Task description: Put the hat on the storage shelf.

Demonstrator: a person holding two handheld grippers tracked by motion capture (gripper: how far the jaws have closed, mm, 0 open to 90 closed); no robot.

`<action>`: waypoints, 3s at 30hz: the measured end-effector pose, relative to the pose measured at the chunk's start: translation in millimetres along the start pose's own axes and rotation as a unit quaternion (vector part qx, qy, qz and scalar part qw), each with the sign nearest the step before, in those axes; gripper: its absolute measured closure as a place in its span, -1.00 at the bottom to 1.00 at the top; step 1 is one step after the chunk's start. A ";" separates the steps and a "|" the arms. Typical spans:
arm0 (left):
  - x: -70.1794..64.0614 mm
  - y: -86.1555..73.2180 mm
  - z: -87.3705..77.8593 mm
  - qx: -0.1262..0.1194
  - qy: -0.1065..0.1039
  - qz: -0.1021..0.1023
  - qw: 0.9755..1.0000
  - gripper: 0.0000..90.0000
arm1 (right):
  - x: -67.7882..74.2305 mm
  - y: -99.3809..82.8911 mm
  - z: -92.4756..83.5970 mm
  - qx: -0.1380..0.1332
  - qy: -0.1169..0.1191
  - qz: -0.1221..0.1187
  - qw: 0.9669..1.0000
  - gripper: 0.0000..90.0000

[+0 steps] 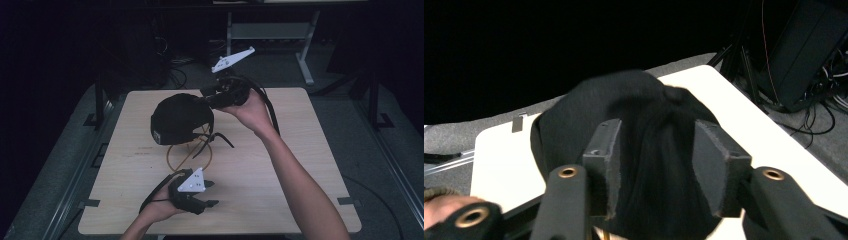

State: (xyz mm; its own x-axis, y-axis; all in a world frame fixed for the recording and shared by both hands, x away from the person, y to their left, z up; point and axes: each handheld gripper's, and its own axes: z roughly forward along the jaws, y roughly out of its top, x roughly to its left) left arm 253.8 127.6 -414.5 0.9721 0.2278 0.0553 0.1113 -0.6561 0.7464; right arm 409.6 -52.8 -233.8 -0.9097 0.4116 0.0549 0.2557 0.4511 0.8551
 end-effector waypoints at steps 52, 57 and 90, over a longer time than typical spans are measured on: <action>4.5 -4.3 7.2 -0.004 0.037 -0.015 0.999 -0.25 | -24.6 -118.7 -72.7 0.001 -0.018 0.082 0.996 -0.27; 5.0 -4.5 7.6 -0.003 0.039 -0.015 0.999 -0.26 | -25.0 -127.7 -79.1 -0.003 -0.021 0.092 0.996 -0.31; 5.1 -7.6 10.2 -0.008 0.046 -0.026 0.999 -0.31 | -31.9 -196.0 -105.9 0.001 -0.036 0.142 0.989 -0.43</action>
State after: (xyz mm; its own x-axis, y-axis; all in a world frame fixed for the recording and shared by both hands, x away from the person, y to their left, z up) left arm 260.0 126.4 -426.7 0.9421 0.3265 0.0758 0.1573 -0.6306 0.7600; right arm 353.8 -238.1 -348.5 -0.7756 0.5772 0.2555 0.4982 0.3111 0.8094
